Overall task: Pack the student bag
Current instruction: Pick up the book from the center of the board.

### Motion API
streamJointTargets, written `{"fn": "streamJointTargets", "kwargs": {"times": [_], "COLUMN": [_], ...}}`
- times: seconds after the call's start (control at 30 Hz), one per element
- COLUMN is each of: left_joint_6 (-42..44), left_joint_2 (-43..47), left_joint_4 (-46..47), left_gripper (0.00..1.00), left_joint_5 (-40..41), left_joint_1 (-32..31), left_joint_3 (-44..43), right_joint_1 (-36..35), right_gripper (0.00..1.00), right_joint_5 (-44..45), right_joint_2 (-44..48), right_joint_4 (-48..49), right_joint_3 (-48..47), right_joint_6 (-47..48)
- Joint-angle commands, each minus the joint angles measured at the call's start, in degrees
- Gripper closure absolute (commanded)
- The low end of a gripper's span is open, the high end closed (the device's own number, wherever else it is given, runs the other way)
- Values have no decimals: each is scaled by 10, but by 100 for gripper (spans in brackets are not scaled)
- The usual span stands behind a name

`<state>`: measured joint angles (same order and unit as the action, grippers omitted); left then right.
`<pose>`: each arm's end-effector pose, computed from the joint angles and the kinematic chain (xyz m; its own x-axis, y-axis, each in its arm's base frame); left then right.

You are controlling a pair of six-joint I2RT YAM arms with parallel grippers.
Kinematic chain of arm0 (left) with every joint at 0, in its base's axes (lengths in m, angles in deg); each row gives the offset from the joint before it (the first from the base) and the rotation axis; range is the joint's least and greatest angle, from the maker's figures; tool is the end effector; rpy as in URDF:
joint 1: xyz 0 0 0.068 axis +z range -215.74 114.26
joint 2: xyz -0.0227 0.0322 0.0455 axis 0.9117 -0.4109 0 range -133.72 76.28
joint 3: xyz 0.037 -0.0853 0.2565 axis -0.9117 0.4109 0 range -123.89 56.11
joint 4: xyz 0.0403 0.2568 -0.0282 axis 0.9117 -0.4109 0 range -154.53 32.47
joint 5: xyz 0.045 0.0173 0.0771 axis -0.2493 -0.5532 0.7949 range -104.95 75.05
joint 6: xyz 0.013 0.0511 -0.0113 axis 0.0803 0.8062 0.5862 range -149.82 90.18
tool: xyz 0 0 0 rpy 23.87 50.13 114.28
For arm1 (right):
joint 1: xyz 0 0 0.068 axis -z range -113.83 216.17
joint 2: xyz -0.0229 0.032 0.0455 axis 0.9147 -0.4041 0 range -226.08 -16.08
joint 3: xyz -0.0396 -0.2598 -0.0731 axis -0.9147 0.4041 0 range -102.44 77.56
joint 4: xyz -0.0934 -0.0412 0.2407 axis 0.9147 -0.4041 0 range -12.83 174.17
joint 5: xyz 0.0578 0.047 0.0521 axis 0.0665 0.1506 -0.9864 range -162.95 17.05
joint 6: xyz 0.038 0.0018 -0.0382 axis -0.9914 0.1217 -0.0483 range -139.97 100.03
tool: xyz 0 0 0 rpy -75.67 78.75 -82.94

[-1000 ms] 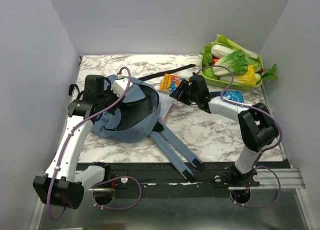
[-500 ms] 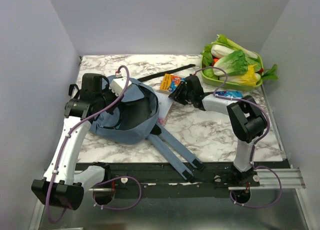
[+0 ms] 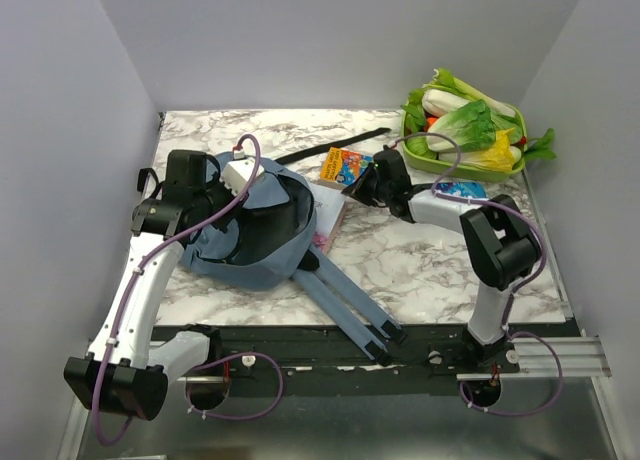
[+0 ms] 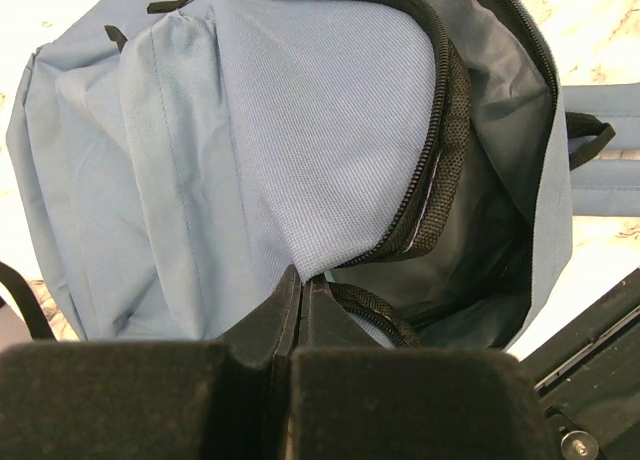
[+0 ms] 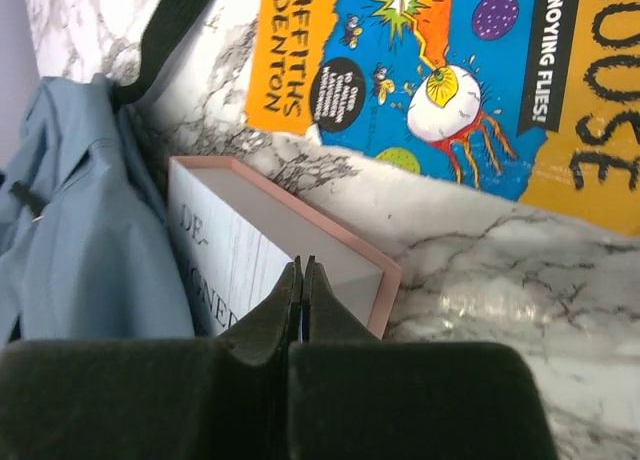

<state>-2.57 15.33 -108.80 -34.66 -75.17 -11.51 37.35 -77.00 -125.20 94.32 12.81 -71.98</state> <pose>0.2001 -0.0455 0.3568 -0.4368 0.5095 -0.7414 0.6648 0.7380 0.1155 0.3616 0.2019 0.1729 -0.7226 0.4997 -0.4777 0.0608 0.7343 0.6761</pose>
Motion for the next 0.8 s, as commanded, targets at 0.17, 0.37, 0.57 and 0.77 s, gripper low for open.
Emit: {"fn": "streamJointTargets", "kwargs": {"times": [0.17, 0.37, 0.57, 0.77], "left_joint_6": [-1, -11, -18, -28], "left_joint_2": [6, -4, -7, -8], "left_joint_4": [42, 58, 64, 75], "left_gripper": [100, 100, 100, 100], "left_joint_5": [-2, -10, -17, -17], "left_joint_1": [3, 3, 2, 2], "left_joint_3": [24, 25, 23, 39], "right_joint_1": [-3, -3, -3, -3], "right_gripper": [99, 99, 99, 99], "right_joint_5": [72, 108, 121, 85], "right_joint_2": [200, 316, 396, 432], "right_joint_4": [-40, -94, -156, -221], "right_joint_3": [18, 21, -8, -47], "right_joint_6": [102, 127, 147, 99]}}
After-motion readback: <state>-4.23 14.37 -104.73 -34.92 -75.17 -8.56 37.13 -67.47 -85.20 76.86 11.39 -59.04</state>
